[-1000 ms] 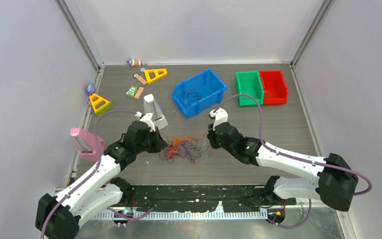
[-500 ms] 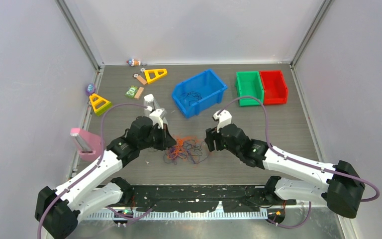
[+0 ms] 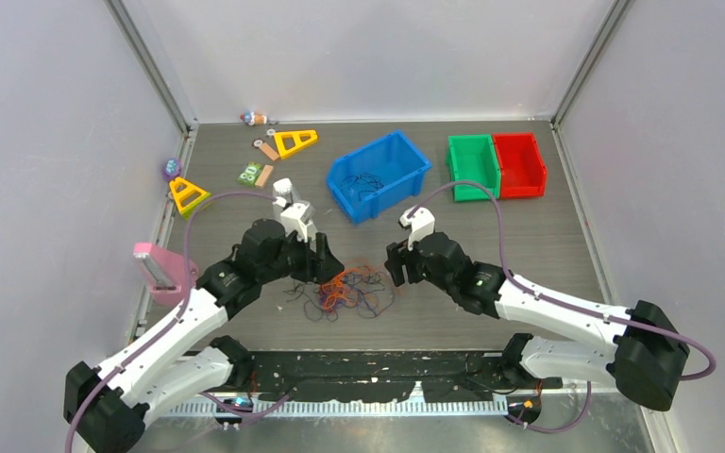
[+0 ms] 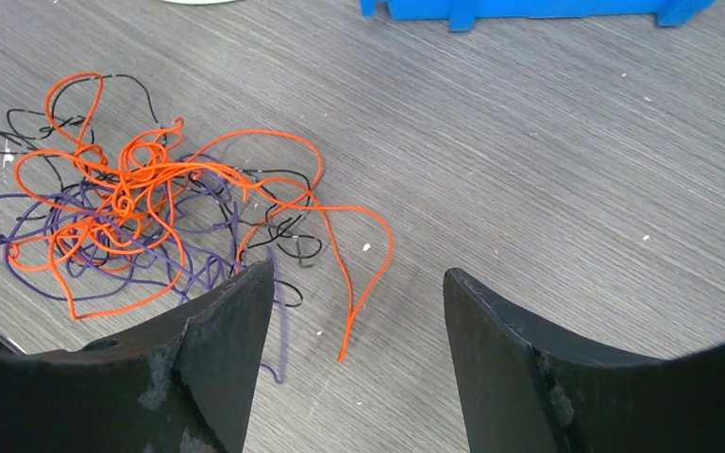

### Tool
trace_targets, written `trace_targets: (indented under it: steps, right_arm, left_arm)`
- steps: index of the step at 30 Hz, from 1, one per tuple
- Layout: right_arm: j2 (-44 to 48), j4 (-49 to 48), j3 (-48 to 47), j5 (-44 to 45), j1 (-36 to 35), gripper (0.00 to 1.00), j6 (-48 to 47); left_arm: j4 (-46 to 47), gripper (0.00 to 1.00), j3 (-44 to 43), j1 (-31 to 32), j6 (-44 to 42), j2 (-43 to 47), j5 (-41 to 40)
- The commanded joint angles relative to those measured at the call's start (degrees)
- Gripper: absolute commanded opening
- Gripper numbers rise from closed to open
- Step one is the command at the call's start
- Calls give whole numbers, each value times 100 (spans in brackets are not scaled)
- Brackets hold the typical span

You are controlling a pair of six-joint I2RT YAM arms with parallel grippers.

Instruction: Untangle the cables

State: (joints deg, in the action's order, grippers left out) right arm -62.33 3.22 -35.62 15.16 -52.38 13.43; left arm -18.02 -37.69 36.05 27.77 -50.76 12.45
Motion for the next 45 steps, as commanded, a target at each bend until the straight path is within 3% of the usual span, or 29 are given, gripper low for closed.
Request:
trace_targets:
  steps: [1, 5, 8, 15, 28, 30, 32, 34, 36, 45]
  right_arm:
    - [-126, -542, -130, -310, 22, 71, -230]
    - [-503, -538, -401, -641, 25, 71, -406]
    - [-868, -545, -680, -925, 23, 71, -495]
    - [-1799, -429, -1345, -1647, 14, 70, -537]
    - [-3253, -446, -2081, -2404, 2, 68, -694]
    - [-3433, -413, -2190, -2499, -9, 64, -696]
    - [-3502, -374, -2253, -2492, -13, 48, -704]
    - [-3391, -409, -2159, -2374, -14, 18, -696]
    - [-3146, -555, -1983, -2245, -12, 8, -685]
    - [-2792, -400, -1785, -2133, -9, 5, -674]
  left_arm:
    - [-286, 77, -326, 8, 21, 307, -732]
    - [-458, 94, -303, -93, 127, 546, -1090]
    - [-690, 98, -297, -298, 199, 631, -1192]
    - [-723, 96, -29, -918, 372, 590, -847]
    - [-896, 78, 361, -964, 564, 374, -924]
    - [-958, 76, 372, -976, 574, 326, -957]
    - [-1011, 73, 382, -994, 572, 277, -963]
    - [-1040, 69, 394, -1003, 567, 245, -944]
    - [-1045, 65, 402, -1004, 551, 221, -900]
    - [-1187, 52, 502, -1004, 482, -48, -871]
